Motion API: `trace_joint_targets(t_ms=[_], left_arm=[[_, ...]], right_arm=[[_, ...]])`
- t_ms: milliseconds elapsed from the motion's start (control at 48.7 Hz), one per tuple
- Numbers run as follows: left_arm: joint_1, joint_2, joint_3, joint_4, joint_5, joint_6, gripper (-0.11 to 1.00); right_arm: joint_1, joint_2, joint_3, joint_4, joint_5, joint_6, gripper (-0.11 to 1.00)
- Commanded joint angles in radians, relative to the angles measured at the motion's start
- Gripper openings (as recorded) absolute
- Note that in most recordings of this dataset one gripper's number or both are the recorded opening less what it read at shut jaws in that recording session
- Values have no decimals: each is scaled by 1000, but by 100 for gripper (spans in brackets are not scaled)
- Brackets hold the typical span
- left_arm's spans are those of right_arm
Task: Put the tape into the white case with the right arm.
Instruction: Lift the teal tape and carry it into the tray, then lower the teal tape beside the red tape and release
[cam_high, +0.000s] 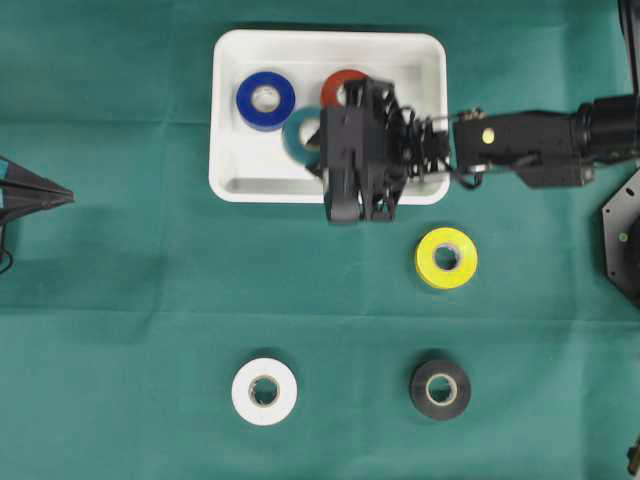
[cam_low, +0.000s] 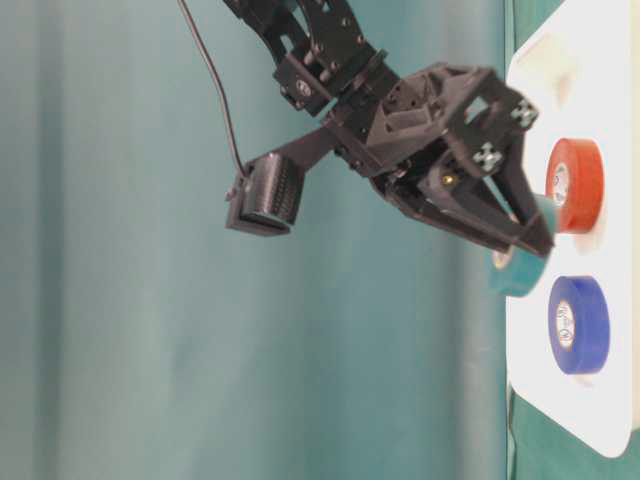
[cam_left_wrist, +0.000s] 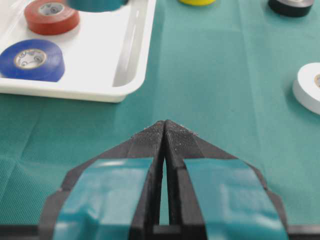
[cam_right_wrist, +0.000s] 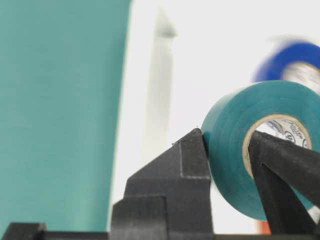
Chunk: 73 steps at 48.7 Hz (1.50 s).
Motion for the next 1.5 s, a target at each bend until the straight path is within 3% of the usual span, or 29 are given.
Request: trace_joint_targets(t_ms=[0, 431, 616, 1006, 1478], left_arm=[[2, 8, -9, 0, -8, 0, 1], [2, 8, -11, 0, -8, -2, 1], [3, 8, -11, 0, -8, 0, 1], [25, 8, -11, 0, -8, 0, 1], [31, 8, -11, 0, -9, -2, 1]], right_arm=[[-34, -34, -11, 0, -8, -3, 1], [-152, -35, 8, -2, -44, -8, 1], [-183, -80, 86, -2, -49, -5, 1], [-212, -196, 252, 0, -67, -5, 1], [-219, -189, 259, -2, -110, -3, 1]])
